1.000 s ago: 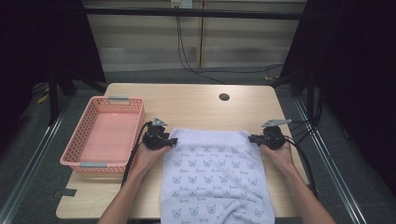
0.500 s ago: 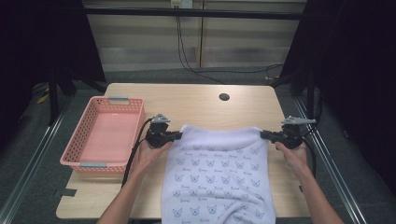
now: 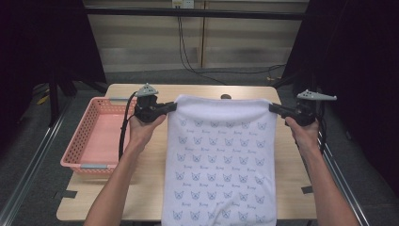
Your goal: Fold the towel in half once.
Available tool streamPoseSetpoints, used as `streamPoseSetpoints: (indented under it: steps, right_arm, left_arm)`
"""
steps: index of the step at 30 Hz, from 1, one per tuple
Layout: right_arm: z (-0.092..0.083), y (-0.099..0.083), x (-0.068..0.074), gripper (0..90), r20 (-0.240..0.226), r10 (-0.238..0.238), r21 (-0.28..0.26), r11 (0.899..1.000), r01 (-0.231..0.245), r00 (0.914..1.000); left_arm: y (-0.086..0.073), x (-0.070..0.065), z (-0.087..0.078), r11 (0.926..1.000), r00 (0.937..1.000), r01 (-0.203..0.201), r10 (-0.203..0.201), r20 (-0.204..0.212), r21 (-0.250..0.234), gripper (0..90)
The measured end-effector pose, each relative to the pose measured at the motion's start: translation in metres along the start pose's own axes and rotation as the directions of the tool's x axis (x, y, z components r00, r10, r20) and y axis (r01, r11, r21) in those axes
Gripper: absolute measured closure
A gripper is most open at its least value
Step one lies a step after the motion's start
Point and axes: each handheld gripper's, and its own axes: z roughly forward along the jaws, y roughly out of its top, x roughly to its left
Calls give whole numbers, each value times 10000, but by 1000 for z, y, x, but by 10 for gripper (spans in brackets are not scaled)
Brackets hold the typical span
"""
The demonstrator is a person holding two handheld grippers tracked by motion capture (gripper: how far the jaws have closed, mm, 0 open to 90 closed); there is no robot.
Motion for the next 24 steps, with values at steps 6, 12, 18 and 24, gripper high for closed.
streamPoseSetpoints:
  steps: [6, 12, 18, 24]
  right_arm:
    - [20, 26, -3, 856, 252, -43, 185, 9998, 39, 9997]
    - [30, 58, -5, 856, 569, 69, -206, 9998, -57, 9984]
    - [32, 50, -1, 859, 362, 46, 15, 10000, -47, 9993]
    - [12, 21, 12, 859, -277, 8, 292, 9996, 0, 9996]
  left_arm:
    - [22, 18, -2, 9996, 9993, 125, -135, -358, -267, 869]
    - [53, 23, -14, 9940, 9992, 102, -143, -373, -1093, 869]
    - [34, 22, -13, 9986, 9996, 3, -19, -294, -520, 869]
    - [6, 10, -25, 9997, 10000, -39, 39, 9, -256, 869]
